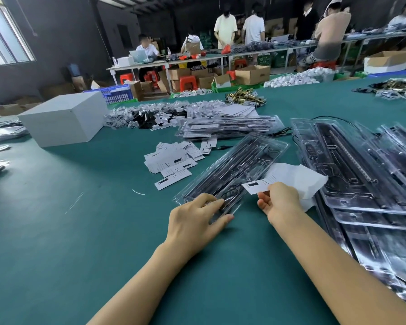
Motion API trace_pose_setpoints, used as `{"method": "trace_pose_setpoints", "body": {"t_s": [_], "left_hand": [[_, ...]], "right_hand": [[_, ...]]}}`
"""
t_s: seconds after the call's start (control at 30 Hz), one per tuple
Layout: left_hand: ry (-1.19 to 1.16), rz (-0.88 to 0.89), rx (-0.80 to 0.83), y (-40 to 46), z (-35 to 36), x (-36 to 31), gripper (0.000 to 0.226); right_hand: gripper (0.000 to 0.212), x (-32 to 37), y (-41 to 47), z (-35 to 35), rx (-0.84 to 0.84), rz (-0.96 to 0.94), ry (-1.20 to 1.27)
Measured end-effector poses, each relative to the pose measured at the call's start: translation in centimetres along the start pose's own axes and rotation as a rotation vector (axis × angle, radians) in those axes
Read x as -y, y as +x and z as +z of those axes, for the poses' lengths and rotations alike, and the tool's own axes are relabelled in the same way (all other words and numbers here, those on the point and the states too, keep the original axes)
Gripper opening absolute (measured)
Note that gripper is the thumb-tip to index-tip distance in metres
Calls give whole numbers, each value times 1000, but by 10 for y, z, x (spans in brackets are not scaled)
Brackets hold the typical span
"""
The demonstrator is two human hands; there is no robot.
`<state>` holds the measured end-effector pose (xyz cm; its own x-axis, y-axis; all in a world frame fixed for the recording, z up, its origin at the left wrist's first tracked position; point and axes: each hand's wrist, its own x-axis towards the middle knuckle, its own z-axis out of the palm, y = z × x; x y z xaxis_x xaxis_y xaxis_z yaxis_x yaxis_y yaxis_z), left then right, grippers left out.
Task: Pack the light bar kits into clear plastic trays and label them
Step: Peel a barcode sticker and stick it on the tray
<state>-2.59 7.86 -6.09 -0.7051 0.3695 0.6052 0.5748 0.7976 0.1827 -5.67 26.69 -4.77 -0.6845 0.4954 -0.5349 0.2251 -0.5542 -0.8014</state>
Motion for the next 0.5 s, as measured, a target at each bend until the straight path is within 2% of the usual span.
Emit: {"method": "trace_pose_setpoints", "body": {"t_s": [0.17,0.37,0.5], "left_hand": [[-116,-180,77,4,-4,6,24],[-173,-316,203,15,-6,13,38],[-151,-320,202,18,-6,14,50]], "right_hand": [[23,6,-5,-3,-13,12,-148],[30,5,-17,0,114,-84,-381],[8,-5,-29,6,257,-56,-383]]}}
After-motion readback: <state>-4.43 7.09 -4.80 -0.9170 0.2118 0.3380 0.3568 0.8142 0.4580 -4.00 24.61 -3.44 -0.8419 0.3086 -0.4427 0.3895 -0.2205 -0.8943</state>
